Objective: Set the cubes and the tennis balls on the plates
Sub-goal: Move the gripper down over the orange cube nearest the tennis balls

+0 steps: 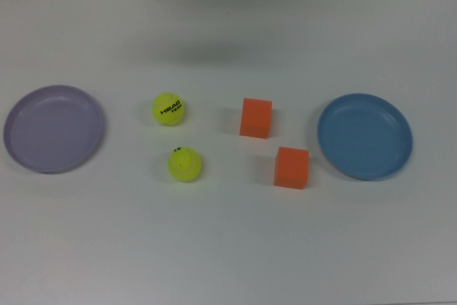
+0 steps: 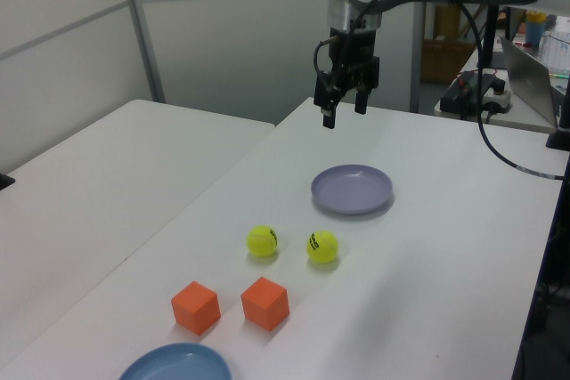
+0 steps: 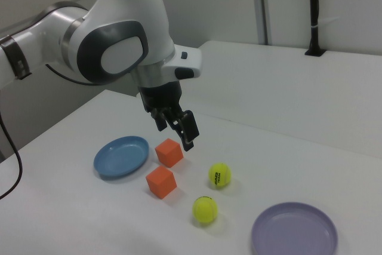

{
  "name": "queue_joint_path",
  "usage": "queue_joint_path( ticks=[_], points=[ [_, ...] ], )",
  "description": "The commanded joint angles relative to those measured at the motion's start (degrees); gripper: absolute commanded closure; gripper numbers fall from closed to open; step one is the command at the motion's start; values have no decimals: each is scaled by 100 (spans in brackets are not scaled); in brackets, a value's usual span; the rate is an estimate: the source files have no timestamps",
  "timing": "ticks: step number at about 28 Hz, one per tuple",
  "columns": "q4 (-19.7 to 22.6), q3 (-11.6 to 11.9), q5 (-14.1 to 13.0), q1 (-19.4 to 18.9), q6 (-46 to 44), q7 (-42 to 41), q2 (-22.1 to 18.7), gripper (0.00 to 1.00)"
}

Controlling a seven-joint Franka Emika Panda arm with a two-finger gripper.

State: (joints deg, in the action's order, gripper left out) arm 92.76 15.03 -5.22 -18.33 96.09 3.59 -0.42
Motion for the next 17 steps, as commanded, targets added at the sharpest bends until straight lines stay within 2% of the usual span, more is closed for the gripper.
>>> queue_joint_path(
  ticks=[1, 9, 11, 17],
  points=[
    [128, -522, 57, -56, 101, 255, -20, 0],
    [462, -922, -102, -66, 1060, 625, 68, 0],
    [462, -1062, -111, -66, 1113, 643, 208, 0],
    [541, -1273, -172, -66, 1367, 643, 577, 0]
  ],
)
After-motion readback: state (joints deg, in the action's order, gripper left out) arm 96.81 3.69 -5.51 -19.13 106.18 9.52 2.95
